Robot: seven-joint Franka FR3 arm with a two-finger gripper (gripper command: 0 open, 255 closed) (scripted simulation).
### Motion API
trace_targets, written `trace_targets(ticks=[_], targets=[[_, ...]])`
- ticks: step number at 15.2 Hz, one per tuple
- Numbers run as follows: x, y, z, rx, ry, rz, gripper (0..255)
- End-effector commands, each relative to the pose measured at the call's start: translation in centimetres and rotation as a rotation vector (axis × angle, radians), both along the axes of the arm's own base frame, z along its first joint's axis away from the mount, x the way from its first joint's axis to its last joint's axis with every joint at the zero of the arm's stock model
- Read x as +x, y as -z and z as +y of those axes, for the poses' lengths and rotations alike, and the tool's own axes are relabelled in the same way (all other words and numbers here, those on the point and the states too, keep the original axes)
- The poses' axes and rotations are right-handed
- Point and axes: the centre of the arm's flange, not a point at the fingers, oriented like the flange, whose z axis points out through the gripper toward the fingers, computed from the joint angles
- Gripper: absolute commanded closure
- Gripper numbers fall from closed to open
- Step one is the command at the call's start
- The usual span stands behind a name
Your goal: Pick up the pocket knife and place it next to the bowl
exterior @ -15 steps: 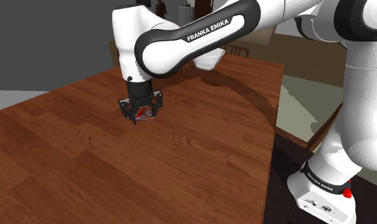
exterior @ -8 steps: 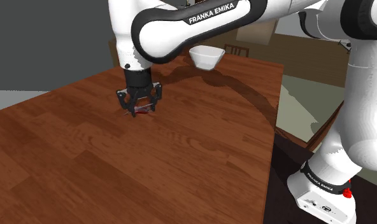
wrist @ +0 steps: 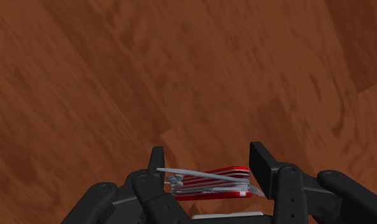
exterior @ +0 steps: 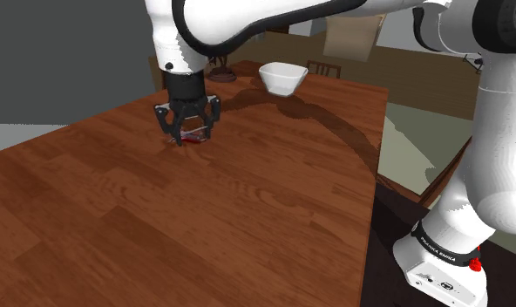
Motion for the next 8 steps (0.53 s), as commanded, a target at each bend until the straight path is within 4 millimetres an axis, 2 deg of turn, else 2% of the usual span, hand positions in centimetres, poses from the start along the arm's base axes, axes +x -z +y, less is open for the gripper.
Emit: trace_targets(ticks=[1,8], targets=[[0.0,-1.0,0.0,0.0,0.0,0.0,255],[0.0,-4.7,0.0,0.0,0.0,0.0,255]])
